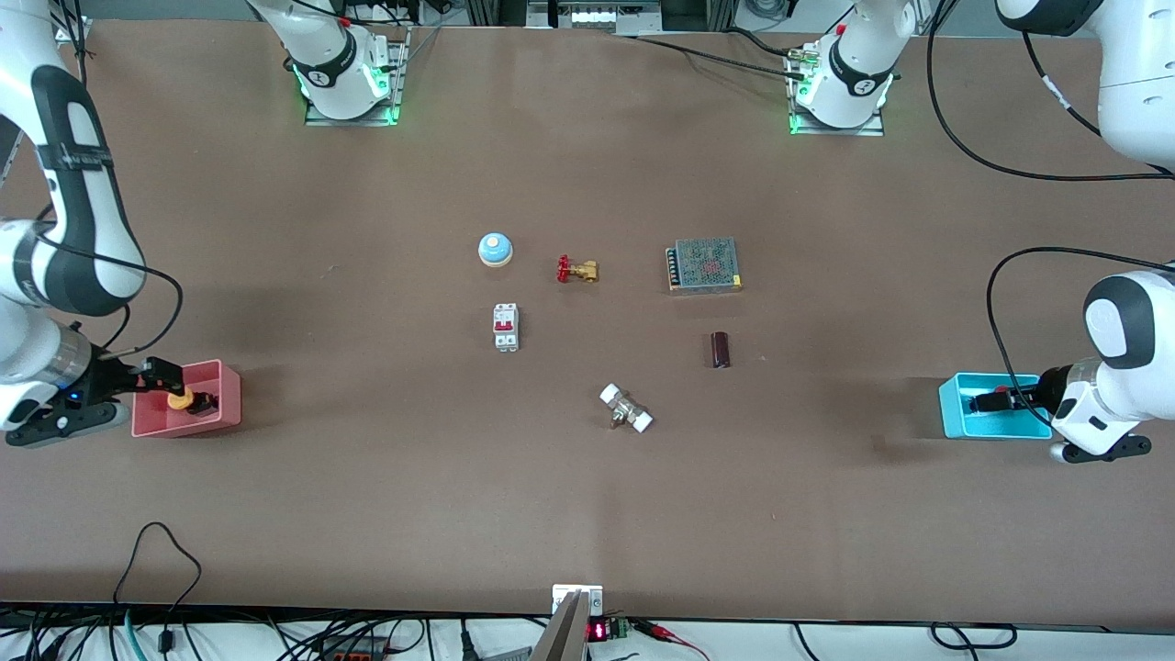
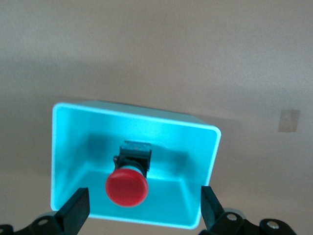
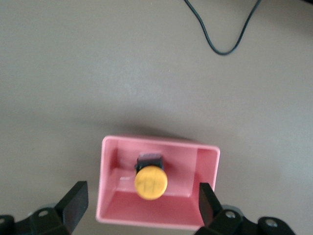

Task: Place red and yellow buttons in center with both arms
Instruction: 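Lower both grippers and grasp the yellow and red buttons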

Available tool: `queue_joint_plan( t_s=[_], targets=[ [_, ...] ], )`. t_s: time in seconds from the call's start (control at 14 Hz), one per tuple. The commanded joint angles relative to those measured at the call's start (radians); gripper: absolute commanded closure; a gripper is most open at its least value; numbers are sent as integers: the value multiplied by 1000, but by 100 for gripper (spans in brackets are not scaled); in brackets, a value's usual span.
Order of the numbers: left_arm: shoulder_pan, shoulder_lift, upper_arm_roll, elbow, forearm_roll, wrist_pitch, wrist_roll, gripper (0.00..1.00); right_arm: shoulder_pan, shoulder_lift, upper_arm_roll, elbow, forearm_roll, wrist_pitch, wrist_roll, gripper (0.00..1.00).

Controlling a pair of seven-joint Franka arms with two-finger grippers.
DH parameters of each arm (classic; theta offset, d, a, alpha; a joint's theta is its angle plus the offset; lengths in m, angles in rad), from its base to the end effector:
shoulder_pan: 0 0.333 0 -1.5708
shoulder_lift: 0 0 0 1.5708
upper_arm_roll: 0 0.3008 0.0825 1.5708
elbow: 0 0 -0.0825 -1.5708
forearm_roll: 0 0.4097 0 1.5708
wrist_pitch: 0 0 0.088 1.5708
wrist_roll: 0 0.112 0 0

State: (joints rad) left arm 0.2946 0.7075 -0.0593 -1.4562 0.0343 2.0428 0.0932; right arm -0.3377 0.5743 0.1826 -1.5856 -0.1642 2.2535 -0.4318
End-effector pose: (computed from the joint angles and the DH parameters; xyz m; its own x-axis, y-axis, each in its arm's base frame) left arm 0.6963 0.1753 0.2263 0.9840 0.1340 -0.1178 0.1373 -0.9903 0.0211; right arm 0.7057 -0.1316 0.2839 0.9389 0.3353 0.0780 0.3295 -0.9409 0.0784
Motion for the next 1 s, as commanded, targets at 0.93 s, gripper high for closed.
queue_joint_plan(
  t_s=[0.93],
  targets=[
    [20, 44, -4, -41, 82, 43, 172, 0, -40, 130, 17, -30, -20, 147, -54, 0]
  ],
)
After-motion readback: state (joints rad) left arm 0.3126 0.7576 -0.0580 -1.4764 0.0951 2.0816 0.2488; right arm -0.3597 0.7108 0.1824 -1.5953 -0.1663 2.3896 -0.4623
